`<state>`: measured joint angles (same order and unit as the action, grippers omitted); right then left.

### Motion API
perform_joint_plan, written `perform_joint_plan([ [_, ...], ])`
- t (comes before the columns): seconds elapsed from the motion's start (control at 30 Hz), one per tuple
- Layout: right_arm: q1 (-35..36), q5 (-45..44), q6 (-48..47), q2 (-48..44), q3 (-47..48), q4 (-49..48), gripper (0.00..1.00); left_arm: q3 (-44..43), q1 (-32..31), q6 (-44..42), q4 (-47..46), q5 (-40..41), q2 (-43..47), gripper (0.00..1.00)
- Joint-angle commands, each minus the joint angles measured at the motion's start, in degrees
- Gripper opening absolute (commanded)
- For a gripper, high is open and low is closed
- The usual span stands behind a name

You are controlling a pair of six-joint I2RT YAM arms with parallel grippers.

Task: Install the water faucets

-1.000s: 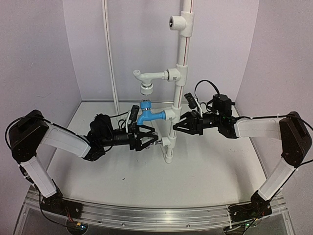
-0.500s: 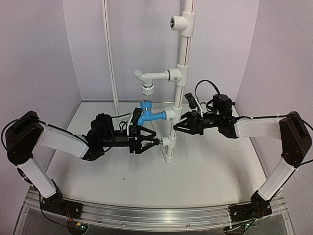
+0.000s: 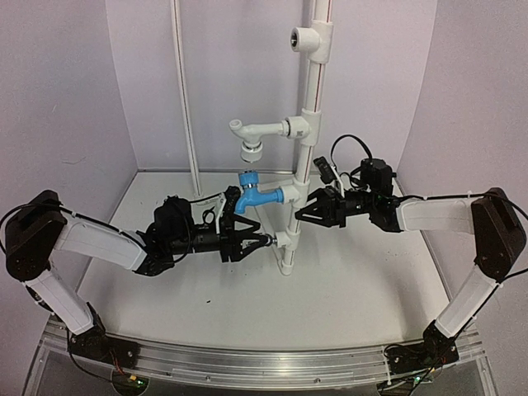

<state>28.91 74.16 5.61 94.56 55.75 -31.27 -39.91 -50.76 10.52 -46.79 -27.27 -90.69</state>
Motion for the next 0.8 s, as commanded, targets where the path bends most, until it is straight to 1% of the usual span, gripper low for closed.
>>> perform_joint_plan([
  [0.0,1.3,-2.8,12.0,1.5,2.5,6.1,0.00,4.3,-4.8,-3.9,-4.8,-1.5,1.5,0.60],
  [0.23,1.3,-2.7,12.1,1.3,2.4,6.1,0.00,11.6,-4.6,0.0,-19.8,5.4,2.5,0.68],
  [0.33,1.3,-2.7,12.2,1.4,2.5,6.1,0.00,13.7,-4.8,-2.1,-22.9,6.5,3.4,0.69],
  [0.4,1.3,-2.7,12.2,1.3,2.5,6.1,0.00,14.7,-5.5,-5.7,-23.5,8.1,4.3,0.72],
  [0.47,1.2,-2.8,12.2,1.3,2.4,6.1,0.00,15.5,-6.9,-11.5,-22.8,10.3,5.7,0.77],
  [0.53,1.3,-2.9,12.2,1.2,2.4,6.1,0.00,15.7,-8.6,-17.8,-19.8,12.6,7.8,0.79],
  [0.67,1.3,-3.0,12.2,1.1,2.3,6.1,0.00,14.6,-11.8,-30.8,-10.6,16.8,11.8,0.80],
  [0.77,1.4,-3.1,12.3,1.1,2.3,6.1,0.00,13.0,-13.3,-37.5,-3.3,19.4,14.2,0.80],
])
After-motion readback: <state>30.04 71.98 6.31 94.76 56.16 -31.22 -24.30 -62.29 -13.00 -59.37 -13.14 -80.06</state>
